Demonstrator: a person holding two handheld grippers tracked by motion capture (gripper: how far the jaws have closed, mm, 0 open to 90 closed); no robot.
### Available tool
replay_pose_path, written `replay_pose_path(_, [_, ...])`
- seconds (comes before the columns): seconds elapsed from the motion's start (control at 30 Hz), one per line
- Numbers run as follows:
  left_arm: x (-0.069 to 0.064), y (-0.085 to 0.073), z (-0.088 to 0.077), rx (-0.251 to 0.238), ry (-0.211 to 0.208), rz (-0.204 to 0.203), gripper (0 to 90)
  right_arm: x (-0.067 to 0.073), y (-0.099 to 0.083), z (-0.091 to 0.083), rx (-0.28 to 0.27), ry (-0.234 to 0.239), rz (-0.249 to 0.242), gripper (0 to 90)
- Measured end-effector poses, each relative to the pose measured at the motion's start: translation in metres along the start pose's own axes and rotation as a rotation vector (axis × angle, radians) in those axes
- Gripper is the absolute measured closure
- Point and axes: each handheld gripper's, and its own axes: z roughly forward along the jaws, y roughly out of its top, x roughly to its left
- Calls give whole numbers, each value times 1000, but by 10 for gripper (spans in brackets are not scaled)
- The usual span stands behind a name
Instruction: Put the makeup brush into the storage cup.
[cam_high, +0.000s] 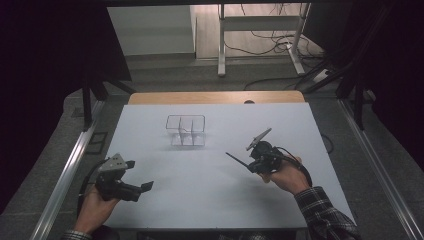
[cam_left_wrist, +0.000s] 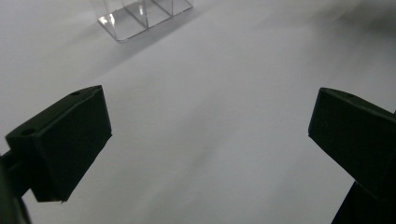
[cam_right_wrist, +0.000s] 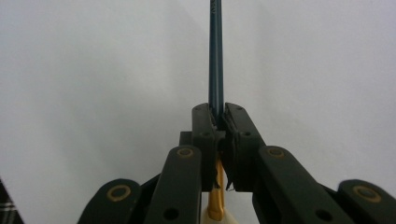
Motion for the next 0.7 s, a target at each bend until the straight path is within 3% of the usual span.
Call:
replay_pose_path(0.07, [-3,5,5,16,5,26,0,2,1,-1,-1,0,-13,838])
replay_pose_path(0.37, [-8,15,15,31,16,38,0,9,5,-6,-8,22,-27,837])
replay_pose_path(0.7, [-16,28,29,53,-18,51,0,18,10,-6,9,49,-60,837])
